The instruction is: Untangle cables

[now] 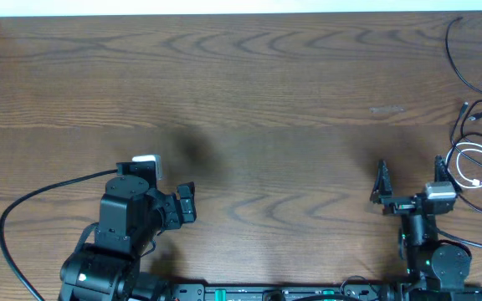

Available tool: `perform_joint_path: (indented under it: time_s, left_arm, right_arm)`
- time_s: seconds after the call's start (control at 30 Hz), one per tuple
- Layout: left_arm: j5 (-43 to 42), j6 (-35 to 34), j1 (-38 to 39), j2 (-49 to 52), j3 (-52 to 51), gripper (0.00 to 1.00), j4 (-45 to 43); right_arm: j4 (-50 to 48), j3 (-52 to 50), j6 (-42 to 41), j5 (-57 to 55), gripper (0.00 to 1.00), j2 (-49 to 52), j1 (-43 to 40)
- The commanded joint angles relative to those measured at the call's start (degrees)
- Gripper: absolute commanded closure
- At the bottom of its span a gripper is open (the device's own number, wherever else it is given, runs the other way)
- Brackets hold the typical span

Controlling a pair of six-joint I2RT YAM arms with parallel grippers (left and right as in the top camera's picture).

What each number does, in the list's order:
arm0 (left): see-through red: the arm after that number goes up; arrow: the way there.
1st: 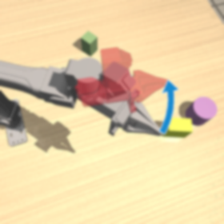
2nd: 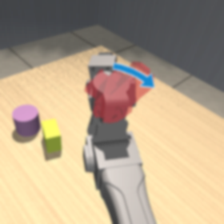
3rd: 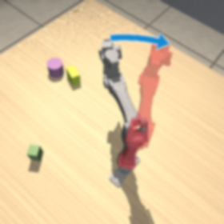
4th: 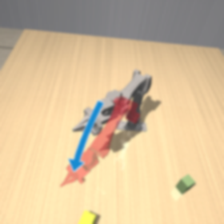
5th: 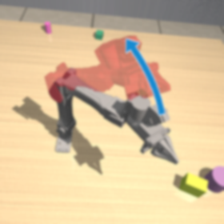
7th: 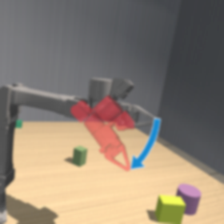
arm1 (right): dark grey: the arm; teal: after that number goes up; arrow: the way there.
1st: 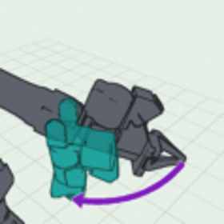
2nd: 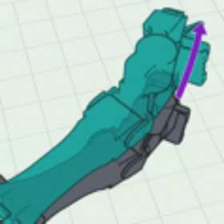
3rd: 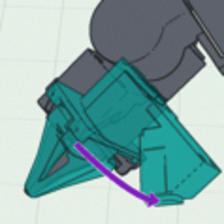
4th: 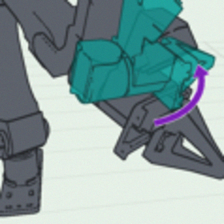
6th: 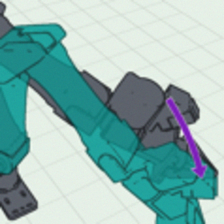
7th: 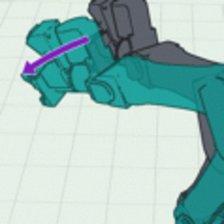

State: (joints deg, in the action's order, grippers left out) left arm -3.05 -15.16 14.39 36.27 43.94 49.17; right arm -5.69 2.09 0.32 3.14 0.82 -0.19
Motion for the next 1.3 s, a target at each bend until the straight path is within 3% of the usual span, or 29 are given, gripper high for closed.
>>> perform_joint_path:
  time_s: [0.0,0.27,1.27]
  left_arm:
    - [0.11,0.09,-0.24,0.02,-0.31,0.02,0.04]
    - [0.11,0.09,-0.24,0.02,-0.31,0.02,0.07]
    - [0.13,0.09,-0.24,0.02,-0.31,0.02,0.04]
  right_arm:
    - [0.87,-1.77,0.66,-1.40,0.01,-0.55,-0.63]
    - [10.23,-1.79,0.63,-2.58,0.01,-0.52,-0.63]
    - [10.01,-1.77,1.92,-2.38,0.01,-0.48,-0.63]
